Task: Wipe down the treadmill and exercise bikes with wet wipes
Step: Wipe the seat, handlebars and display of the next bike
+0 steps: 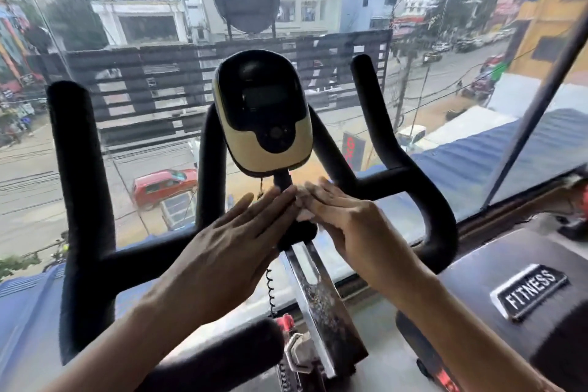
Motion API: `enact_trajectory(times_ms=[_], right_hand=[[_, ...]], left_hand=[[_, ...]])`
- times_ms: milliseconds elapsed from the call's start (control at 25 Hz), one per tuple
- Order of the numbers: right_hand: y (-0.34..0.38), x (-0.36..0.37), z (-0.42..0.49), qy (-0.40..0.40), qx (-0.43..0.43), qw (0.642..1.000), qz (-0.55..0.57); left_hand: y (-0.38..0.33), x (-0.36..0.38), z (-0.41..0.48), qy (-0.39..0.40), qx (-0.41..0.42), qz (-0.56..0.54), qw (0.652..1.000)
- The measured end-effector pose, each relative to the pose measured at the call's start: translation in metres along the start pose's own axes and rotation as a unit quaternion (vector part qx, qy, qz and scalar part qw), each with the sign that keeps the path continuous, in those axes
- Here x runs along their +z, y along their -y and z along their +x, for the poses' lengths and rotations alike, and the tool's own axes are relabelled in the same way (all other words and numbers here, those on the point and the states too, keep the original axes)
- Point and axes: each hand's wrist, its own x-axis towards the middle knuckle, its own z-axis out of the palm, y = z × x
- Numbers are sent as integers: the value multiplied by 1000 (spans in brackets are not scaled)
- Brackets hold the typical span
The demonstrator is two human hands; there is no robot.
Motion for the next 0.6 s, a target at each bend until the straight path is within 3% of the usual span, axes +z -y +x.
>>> enact_trajectory(times_ms=[160,320,440,600], right_hand=[[-26,-41,1,12,80,996,39],[-30,-52,57,-114,70,991,16],[-31,-29,105,-20,81,994,67],[-44,-24,83,-22,44,994,93]], left_hand=[[6,-3,23,-5,36,59,998],[16,-3,43,-10,20,65,998],[17,-2,43,-15,18,59,998],[16,-3,42,-30,19,58,998]])
